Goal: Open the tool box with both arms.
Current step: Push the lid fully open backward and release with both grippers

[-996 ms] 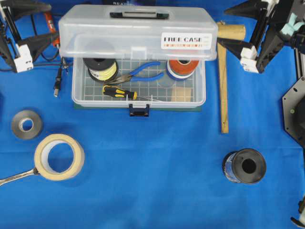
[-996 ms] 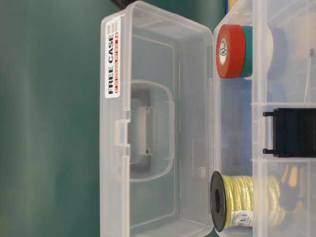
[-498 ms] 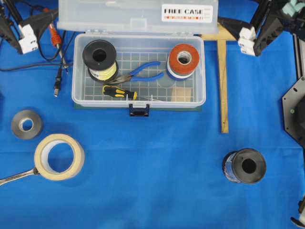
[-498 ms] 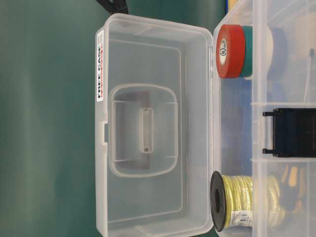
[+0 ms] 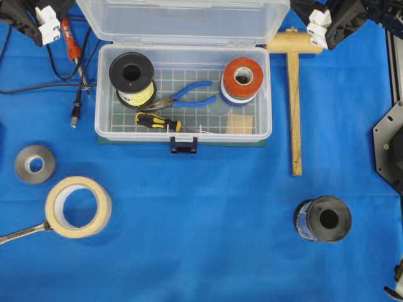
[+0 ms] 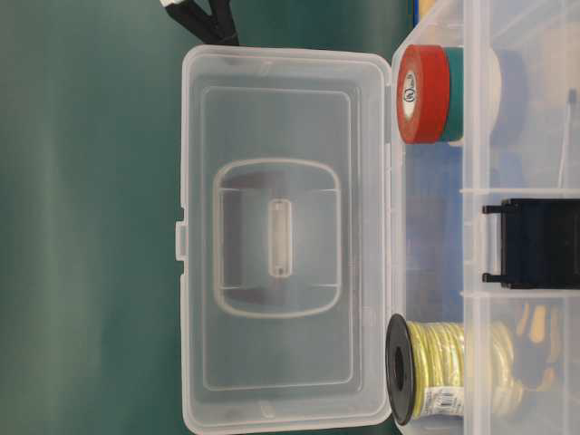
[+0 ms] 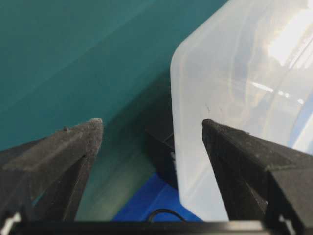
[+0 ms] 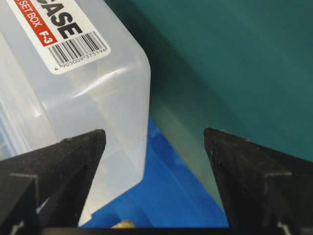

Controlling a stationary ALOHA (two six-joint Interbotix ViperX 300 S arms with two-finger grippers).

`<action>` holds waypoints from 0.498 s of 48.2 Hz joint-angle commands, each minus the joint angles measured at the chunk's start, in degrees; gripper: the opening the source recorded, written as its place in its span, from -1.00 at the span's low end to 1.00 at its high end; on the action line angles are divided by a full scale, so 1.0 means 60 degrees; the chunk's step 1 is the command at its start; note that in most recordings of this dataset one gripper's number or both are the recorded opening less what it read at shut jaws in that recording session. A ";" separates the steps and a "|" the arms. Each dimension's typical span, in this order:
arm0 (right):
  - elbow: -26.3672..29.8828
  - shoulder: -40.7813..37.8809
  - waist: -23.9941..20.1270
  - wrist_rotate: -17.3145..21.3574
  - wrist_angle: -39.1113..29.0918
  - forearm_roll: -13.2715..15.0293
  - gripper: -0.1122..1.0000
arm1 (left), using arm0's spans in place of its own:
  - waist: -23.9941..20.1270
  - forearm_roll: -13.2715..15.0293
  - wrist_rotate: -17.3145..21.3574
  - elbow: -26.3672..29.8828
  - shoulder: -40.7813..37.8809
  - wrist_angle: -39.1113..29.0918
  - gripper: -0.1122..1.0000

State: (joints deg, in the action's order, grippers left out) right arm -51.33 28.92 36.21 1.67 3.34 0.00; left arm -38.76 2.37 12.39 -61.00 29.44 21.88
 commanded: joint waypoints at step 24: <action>0.1025 -0.1216 0.0747 0.0015 0.0176 -0.0015 0.73 | -0.0615 -0.0059 0.0044 0.1099 -0.1421 0.0029 0.69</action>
State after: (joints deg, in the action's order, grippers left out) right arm -47.46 22.41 41.22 1.67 3.60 -0.09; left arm -43.24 2.37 12.57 -56.78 22.06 21.88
